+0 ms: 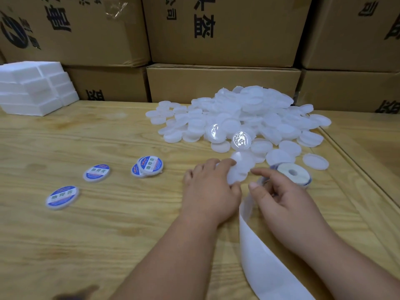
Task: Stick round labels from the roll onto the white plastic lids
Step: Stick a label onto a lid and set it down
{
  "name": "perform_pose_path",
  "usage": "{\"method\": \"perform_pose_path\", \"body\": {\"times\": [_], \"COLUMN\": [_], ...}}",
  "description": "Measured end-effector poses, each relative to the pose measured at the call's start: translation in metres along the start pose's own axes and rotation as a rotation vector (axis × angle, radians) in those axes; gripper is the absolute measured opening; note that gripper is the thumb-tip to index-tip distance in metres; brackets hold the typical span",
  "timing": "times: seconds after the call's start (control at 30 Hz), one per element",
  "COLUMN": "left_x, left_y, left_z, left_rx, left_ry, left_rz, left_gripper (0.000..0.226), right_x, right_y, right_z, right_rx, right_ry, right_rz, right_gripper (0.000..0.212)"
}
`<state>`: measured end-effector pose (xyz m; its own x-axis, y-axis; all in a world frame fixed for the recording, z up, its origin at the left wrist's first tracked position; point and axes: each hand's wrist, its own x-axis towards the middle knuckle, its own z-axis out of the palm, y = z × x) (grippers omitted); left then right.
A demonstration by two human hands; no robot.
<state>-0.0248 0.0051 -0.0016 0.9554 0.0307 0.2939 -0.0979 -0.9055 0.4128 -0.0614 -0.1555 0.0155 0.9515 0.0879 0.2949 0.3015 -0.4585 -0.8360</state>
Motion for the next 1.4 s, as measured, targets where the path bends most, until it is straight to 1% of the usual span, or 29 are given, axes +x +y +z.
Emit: {"method": "perform_pose_path", "body": {"times": [0.03, 0.1, 0.17, 0.23, 0.27, 0.37, 0.43, 0.5, 0.57, 0.6, 0.7, 0.73, 0.83, 0.97, 1.03, 1.2, 1.27, 1.3, 1.4], "left_x": [0.001, 0.002, 0.004, 0.007, 0.009, 0.01, 0.008, 0.005, 0.002, 0.0, -0.002, -0.001, 0.004, 0.003, 0.002, 0.001, 0.0, 0.0, 0.0], "left_y": [0.0, -0.001, -0.001, -0.001, 0.0, 0.005, 0.012, 0.019, 0.025, 0.027, 0.028, 0.026, 0.022, 0.026, 0.025, 0.025, 0.028, 0.028, 0.027], "left_z": [-0.001, -0.003, -0.005, -0.008, -0.008, -0.006, -0.008, -0.01, -0.01, -0.01, -0.009, -0.008, -0.007, -0.005, -0.005, -0.004, -0.003, -0.004, -0.005], "left_rx": [-0.021, -0.111, -0.284, -0.46, -0.512, -0.603, -0.662, -0.71, -0.744, -0.759, -0.775, -0.765, -0.717, -0.723, -0.748, -0.882, -0.877, -0.869, -0.831], "left_ry": [0.005, 0.083, 0.21, 0.278, 0.269, 0.152, 0.128, 0.2, 0.284, 0.289, 0.259, 0.274, 0.317, 0.283, 0.243, 0.1, 0.079, 0.066, -0.005], "left_rz": [0.005, 0.023, 0.018, -0.008, -0.015, -0.033, -0.028, 0.044, 0.129, 0.16, 0.22, 0.233, 0.26, 0.244, 0.257, 0.302, 0.285, 0.272, 0.257], "left_gripper": [0.054, 0.056, 0.054, 0.052, 0.05, 0.05, 0.049, 0.045, 0.039, 0.04, 0.053, 0.051, 0.034, 0.034, 0.035, 0.034, 0.032, 0.031, 0.026], "right_x": [0.0, -0.001, -0.002, -0.003, -0.003, -0.002, -0.002, 0.0, 0.002, 0.003, 0.004, 0.005, 0.005, 0.004, 0.004, 0.01, 0.012, 0.012, 0.01], "right_y": [0.0, -0.001, -0.002, -0.002, -0.001, 0.0, 0.002, 0.005, 0.007, 0.008, 0.009, 0.009, 0.008, 0.006, 0.006, 0.012, 0.013, 0.012, 0.009], "right_z": [0.0, 0.0, -0.002, -0.003, -0.004, -0.004, -0.004, -0.005, -0.005, -0.005, -0.004, -0.004, -0.005, -0.008, -0.009, -0.012, -0.013, -0.013, -0.014], "right_rx": [-0.027, -0.046, -0.012, 0.033, 0.048, 0.098, 0.113, 0.125, 0.189, 0.224, 0.313, 0.332, 0.352, 0.343, 0.33, 0.282, 0.3, 0.32, 0.369], "right_ry": [0.003, 0.025, 0.06, 0.083, 0.089, 0.09, 0.074, 0.065, 0.078, 0.085, 0.101, 0.102, 0.095, 0.092, 0.064, 0.066, 0.051, 0.038, 0.031], "right_rz": [-0.012, -0.032, -0.02, 0.028, 0.058, 0.132, 0.151, 0.137, 0.132, 0.136, 0.179, 0.199, 0.226, 0.231, 0.23, 0.262, 0.271, 0.27, 0.251], "right_gripper": [0.009, 0.01, 0.016, 0.018, 0.017, 0.01, 0.009, 0.014, 0.02, 0.023, 0.029, 0.029, 0.027, 0.013, 0.013, 0.022, 0.017, 0.018, 0.035]}}
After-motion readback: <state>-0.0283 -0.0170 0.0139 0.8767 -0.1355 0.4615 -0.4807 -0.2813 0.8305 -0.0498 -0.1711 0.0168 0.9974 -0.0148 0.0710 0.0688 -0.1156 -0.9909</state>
